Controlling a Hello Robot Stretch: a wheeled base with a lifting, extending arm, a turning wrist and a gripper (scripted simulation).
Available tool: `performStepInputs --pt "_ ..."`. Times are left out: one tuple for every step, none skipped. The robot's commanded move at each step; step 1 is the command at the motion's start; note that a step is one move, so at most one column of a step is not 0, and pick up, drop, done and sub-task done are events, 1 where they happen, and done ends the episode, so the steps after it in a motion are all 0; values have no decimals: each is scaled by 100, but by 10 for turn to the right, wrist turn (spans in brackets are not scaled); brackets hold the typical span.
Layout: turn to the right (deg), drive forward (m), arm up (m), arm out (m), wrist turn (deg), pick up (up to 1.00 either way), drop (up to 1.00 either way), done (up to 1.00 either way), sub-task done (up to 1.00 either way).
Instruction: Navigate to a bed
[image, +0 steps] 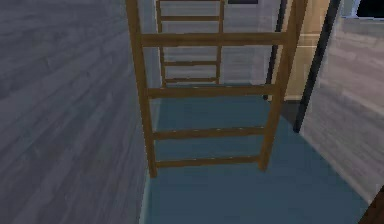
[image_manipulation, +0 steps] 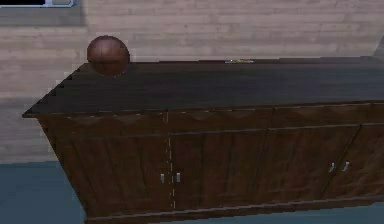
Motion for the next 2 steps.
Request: performStepInputs --pt "-30 0 0 0 0 0 0 0 0" --pt "0 70 0 0 0 0 0 0 0"
